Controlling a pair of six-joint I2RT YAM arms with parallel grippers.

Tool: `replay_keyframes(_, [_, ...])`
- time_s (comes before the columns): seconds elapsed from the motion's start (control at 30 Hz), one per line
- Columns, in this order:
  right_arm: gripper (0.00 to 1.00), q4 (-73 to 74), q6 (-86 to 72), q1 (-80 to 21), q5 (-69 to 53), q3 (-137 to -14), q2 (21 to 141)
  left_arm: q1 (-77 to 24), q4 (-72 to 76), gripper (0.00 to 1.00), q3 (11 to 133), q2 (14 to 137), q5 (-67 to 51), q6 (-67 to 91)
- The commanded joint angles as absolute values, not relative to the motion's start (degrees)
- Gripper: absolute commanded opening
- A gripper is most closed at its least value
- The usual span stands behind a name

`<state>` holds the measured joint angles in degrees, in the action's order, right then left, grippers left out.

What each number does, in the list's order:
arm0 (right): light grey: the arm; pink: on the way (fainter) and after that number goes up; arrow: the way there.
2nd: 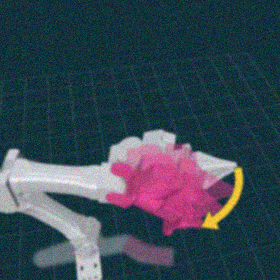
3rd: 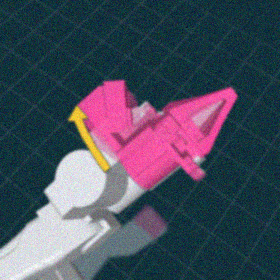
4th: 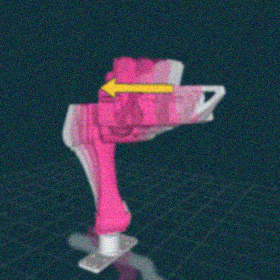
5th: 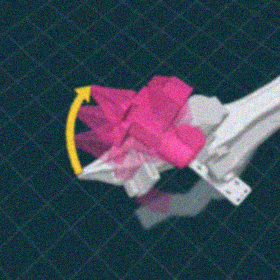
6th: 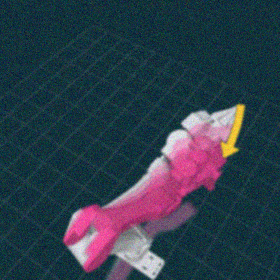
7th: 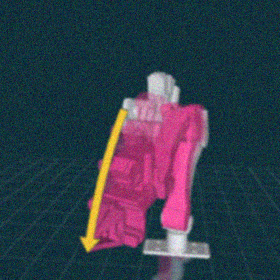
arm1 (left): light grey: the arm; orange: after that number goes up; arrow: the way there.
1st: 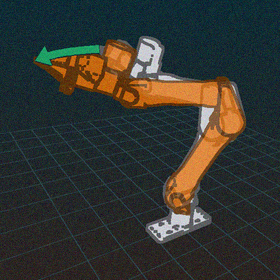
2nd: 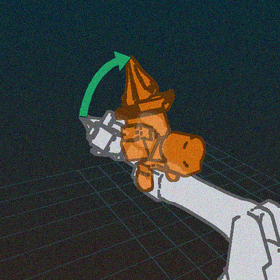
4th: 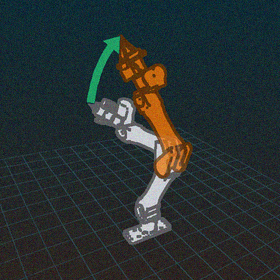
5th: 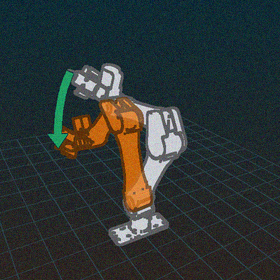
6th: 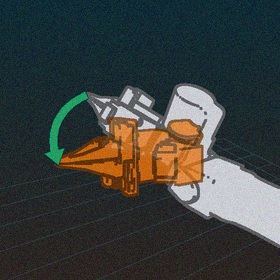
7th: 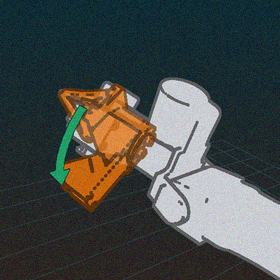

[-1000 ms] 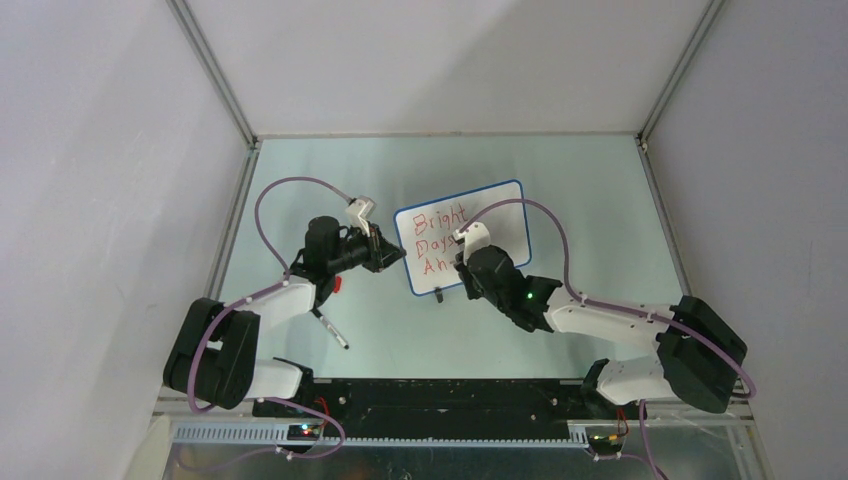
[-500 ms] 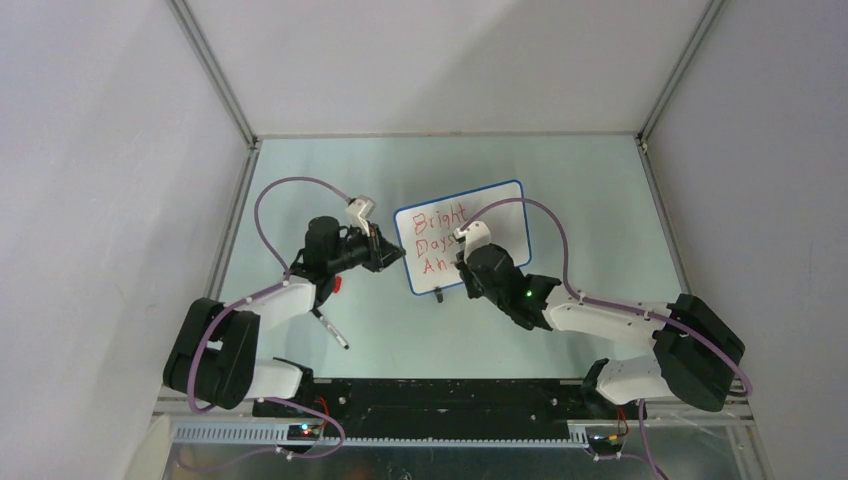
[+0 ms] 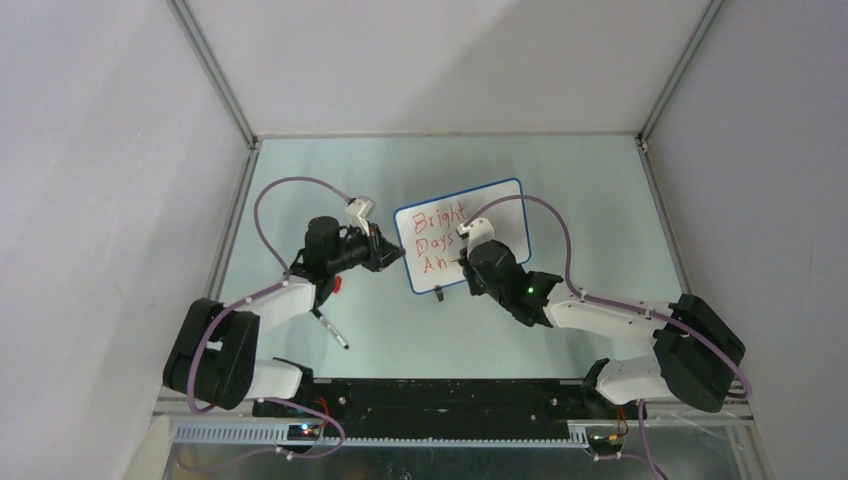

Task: Write a sentence on the whiteboard

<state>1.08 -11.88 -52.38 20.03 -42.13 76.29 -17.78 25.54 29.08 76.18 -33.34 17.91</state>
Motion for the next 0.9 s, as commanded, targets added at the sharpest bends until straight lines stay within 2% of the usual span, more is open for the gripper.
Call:
replay_keyframes(0.0, [0.0,1.23,-11.8,-51.5,21.31,-45.37,76.23,-18.38,26.6,0.18,31.54,74.68,-34.27,16.49])
replay_keyframes(0.3, [0.0,1.29,-11.62,-51.39,20.68,-46.55,76.74,-18.68,26.31,0.18,31.71,74.81,-34.13,16.35])
replay_keyframes(0.53, [0.0,1.31,-11.65,-51.39,19.29,-46.76,77.29,-18.73,25.78,0.13,31.82,74.58,-33.86,16.09])
replay_keyframes(0.87, [0.0,1.41,-11.63,-51.4,17.9,-46.76,77.59,-18.73,25.54,0.11,31.86,74.59,-33.66,15.99])
